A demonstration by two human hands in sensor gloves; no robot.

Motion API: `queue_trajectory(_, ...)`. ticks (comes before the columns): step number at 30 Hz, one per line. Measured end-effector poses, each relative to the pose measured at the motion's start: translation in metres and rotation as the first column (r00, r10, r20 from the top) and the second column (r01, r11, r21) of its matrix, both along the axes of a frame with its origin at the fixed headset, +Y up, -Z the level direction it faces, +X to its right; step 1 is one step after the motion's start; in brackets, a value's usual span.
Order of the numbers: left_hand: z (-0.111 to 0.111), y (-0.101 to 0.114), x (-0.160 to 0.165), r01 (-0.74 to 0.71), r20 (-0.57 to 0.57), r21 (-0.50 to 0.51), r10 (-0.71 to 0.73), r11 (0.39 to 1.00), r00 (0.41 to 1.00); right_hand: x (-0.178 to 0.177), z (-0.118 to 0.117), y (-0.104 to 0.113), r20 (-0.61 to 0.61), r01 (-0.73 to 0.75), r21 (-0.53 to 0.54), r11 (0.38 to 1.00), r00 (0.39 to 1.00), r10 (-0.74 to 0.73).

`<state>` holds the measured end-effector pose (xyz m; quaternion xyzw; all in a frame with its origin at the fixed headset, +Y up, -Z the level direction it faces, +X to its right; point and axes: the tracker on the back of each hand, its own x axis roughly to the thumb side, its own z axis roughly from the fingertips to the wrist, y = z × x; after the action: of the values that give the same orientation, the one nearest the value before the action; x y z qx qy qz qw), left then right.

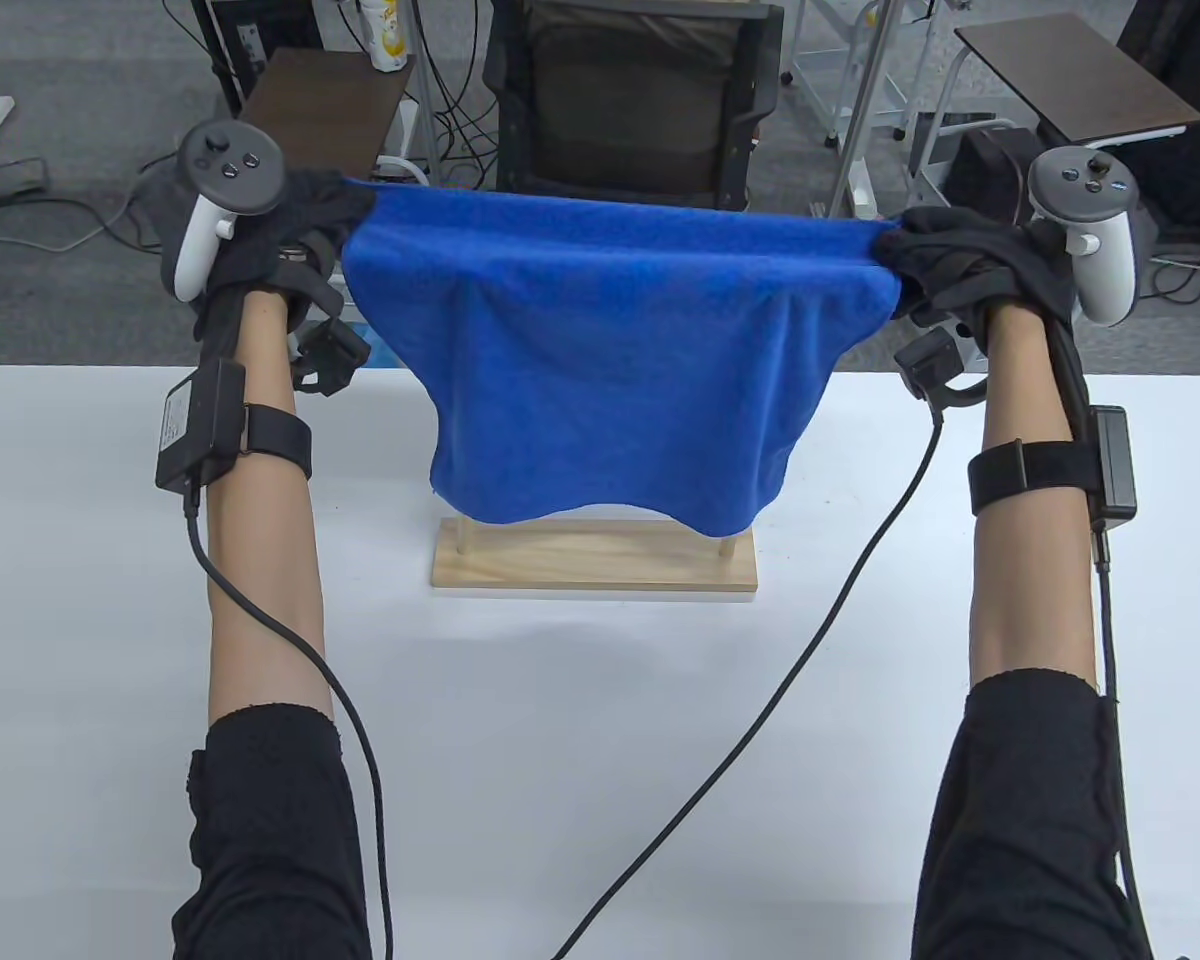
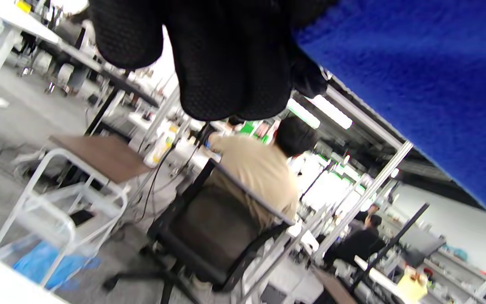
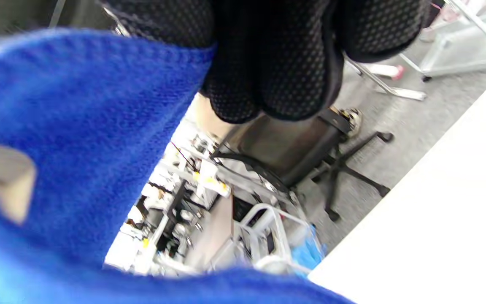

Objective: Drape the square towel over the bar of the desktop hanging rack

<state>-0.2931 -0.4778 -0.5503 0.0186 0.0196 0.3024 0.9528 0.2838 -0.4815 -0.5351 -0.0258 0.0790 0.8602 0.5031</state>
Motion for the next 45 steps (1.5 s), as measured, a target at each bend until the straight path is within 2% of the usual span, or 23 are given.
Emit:
queue_trajectory(5,-0.003,-0.028,-0.008,-0.038,0.055,-0.174,0.048,0.984,0.997,-0.005,-0.002,-0.017,-0.077,-0.064,-0.108,0.992,0.995,0.056)
queue_trajectory(8,0.000,-0.048,-0.009,-0.054,0.083,-0.246,0.077,0.968,0.994,-0.010,-0.003,-0.031,-0.118,-0.110,-0.175,0.978,0.989,0.090)
queue_trajectory(12,0.007,-0.065,-0.009,-0.067,0.125,-0.314,0.111,0.947,0.986,-0.016,-0.001,-0.048,-0.145,-0.083,-0.227,0.970,0.988,0.051)
queue_trajectory(17,0.016,-0.081,-0.008,0.049,0.116,-0.352,-0.008,0.935,0.993,-0.021,0.005,-0.066,-0.144,-0.158,-0.257,0.954,0.982,0.124)
queue_trajectory(21,0.023,-0.098,-0.006,0.068,0.116,-0.380,-0.026,0.923,0.993,-0.020,0.014,-0.081,-0.126,-0.158,-0.259,0.953,0.984,0.129)
queue_trajectory(29,0.041,-0.130,-0.006,0.047,0.100,-0.403,-0.007,0.914,0.995,-0.015,0.029,-0.110,-0.088,-0.115,-0.256,0.960,0.992,0.095)
queue_trajectory(45,0.069,-0.167,-0.005,0.032,0.065,-0.410,-0.005,0.911,0.998,-0.018,0.052,-0.142,0.000,-0.083,-0.221,0.972,0.996,0.085)
